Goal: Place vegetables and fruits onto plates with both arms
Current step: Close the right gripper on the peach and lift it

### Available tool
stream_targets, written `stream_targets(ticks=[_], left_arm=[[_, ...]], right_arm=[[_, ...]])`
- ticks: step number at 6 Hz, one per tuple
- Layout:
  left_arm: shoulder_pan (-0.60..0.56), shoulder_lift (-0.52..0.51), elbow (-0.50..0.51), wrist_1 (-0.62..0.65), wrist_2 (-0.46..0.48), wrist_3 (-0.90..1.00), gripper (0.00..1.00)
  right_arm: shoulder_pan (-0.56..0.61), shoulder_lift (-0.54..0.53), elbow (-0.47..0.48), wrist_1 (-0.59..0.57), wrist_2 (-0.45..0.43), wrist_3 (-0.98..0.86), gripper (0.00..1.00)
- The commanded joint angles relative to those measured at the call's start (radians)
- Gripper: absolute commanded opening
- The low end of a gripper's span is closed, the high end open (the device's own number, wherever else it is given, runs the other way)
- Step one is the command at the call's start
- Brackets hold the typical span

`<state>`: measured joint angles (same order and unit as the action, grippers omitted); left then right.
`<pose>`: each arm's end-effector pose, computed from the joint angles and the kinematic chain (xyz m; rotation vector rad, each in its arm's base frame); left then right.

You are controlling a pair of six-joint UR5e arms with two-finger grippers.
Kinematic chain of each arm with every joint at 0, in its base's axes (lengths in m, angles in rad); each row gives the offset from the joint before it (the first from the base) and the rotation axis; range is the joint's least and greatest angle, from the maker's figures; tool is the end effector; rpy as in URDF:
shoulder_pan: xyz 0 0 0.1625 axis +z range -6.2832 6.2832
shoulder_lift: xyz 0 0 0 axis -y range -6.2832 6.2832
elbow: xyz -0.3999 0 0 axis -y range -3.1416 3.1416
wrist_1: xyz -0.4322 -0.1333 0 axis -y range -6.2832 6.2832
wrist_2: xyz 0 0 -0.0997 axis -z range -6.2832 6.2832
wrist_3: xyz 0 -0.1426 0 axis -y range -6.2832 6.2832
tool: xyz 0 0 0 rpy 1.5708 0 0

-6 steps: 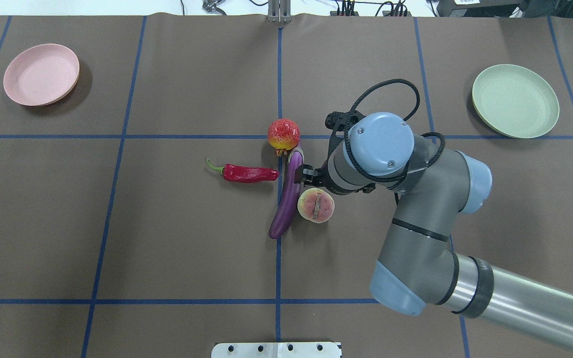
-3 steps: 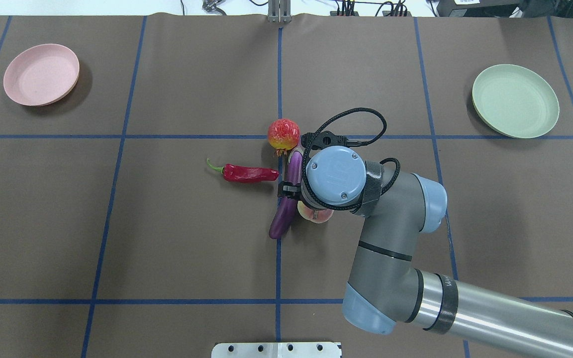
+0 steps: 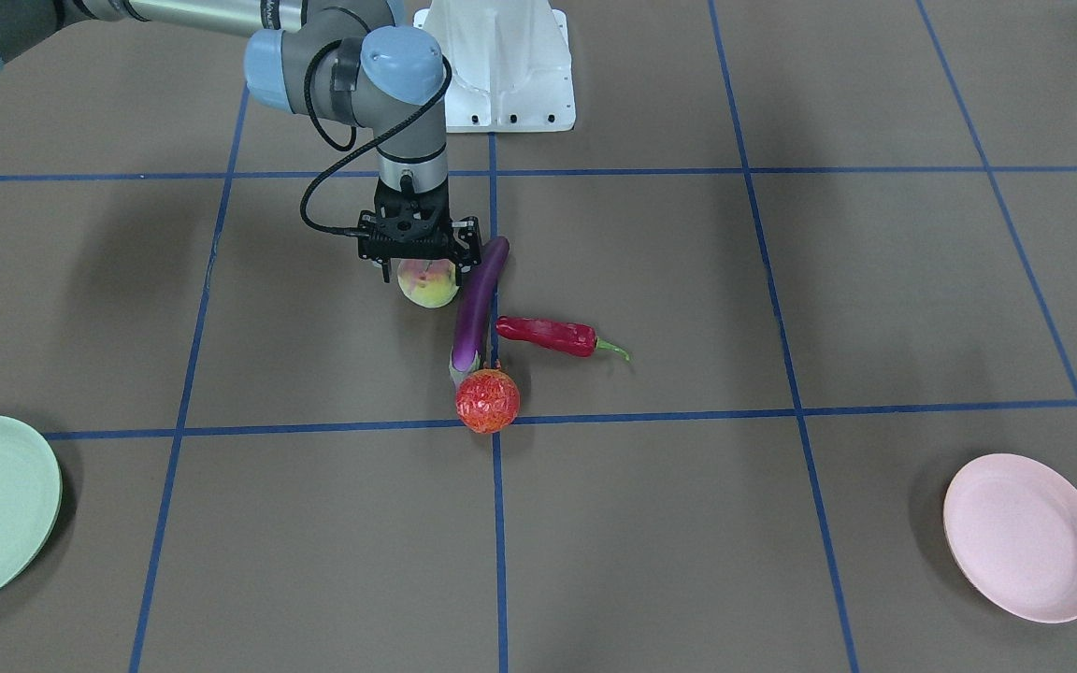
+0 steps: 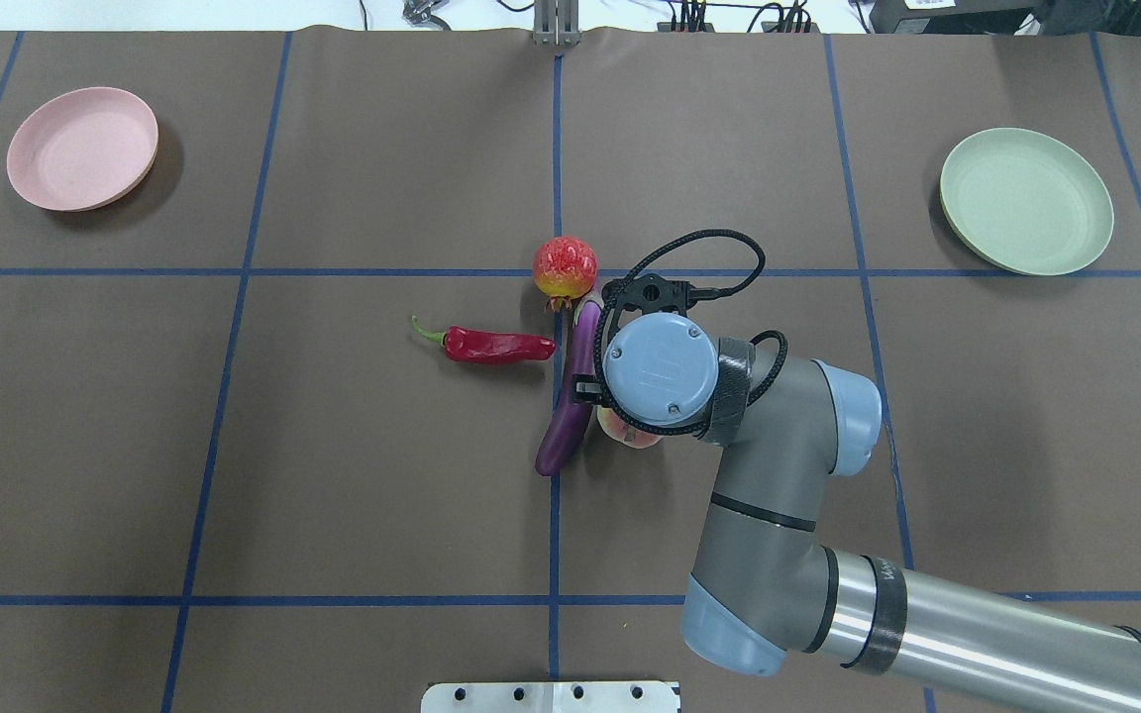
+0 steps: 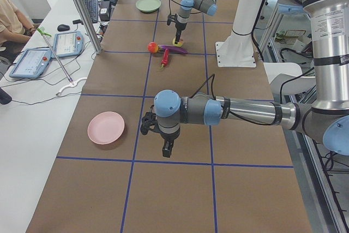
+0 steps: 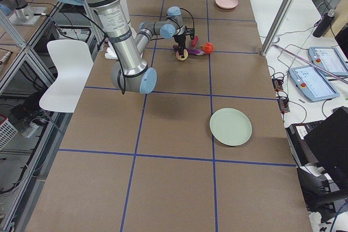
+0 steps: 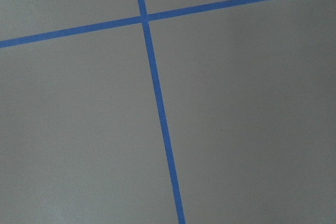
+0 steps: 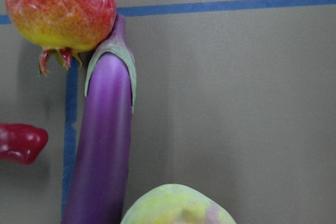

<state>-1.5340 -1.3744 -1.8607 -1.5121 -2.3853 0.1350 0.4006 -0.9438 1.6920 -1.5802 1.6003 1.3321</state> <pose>-0.0128 -0.4561 0.6087 0.0729 0.8129 0.1763 -0.6137 -0.4001 0.2305 0.2056 -0.7108 0.1436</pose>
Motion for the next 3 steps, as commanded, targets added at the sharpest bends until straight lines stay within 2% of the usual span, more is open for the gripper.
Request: stream_targets(ticks=[1,2,3], left_arm=[[0.0,0.0,0.0,0.0,0.0,0.0,1.0],[0.0,0.0,0.0,0.0,0.0,0.0,1.0],[0.0,0.0,0.0,0.0,0.0,0.0,1.0]], right_arm=[[-0.026,0.0,-0.009,0.0,-0.011,-0.001,1.0],[-0.031,-0.003,-0.008,0.0,-0.014,-0.005,1.0],[-0.032,0.002,-0.006,-0.001,-0.026,0.002,0.86]])
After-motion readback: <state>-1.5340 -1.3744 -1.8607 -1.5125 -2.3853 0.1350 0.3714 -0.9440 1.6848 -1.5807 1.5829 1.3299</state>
